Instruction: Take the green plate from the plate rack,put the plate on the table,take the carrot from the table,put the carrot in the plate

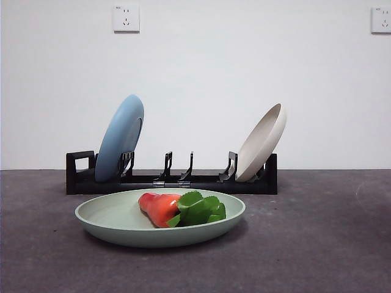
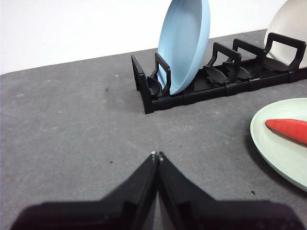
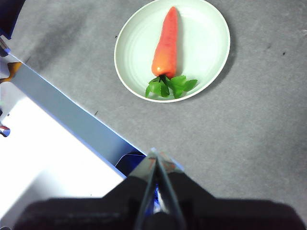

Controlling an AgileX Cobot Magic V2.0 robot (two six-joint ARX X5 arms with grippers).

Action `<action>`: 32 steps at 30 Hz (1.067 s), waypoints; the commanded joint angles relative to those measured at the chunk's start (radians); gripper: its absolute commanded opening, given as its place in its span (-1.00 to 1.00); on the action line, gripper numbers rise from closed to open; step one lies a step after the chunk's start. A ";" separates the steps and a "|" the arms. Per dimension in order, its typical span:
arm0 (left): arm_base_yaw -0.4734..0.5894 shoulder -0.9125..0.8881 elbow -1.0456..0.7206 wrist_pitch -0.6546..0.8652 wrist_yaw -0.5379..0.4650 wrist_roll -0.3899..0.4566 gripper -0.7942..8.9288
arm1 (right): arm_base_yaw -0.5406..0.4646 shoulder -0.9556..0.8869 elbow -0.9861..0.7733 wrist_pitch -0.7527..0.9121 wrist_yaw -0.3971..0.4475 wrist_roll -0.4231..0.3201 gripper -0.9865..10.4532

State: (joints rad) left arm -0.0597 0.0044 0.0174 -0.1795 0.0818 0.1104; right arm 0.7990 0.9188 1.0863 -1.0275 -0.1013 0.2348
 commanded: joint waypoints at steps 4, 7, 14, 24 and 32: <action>0.003 -0.003 -0.014 0.003 -0.001 -0.010 -0.84 | -0.093 -0.075 -0.001 0.017 0.064 -0.159 -0.82; 0.003 -0.003 -0.014 0.003 -0.002 -0.010 -0.84 | -0.227 -0.137 -0.023 0.119 0.039 -0.191 -0.82; 0.003 -0.003 -0.014 0.003 -0.002 -0.010 -0.84 | -0.579 -0.348 -0.240 0.346 -0.053 -0.220 -0.82; 0.003 -0.003 -0.014 0.003 -0.001 -0.010 -0.84 | -0.744 -0.698 -0.778 0.859 -0.045 -0.199 -0.82; 0.003 -0.003 -0.014 0.003 -0.001 -0.010 -0.84 | -0.747 -0.864 -1.007 0.890 -0.019 -0.164 -0.82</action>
State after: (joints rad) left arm -0.0597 0.0048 0.0174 -0.1795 0.0814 0.1104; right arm 0.0528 0.0673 0.0986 -0.1486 -0.1230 0.0467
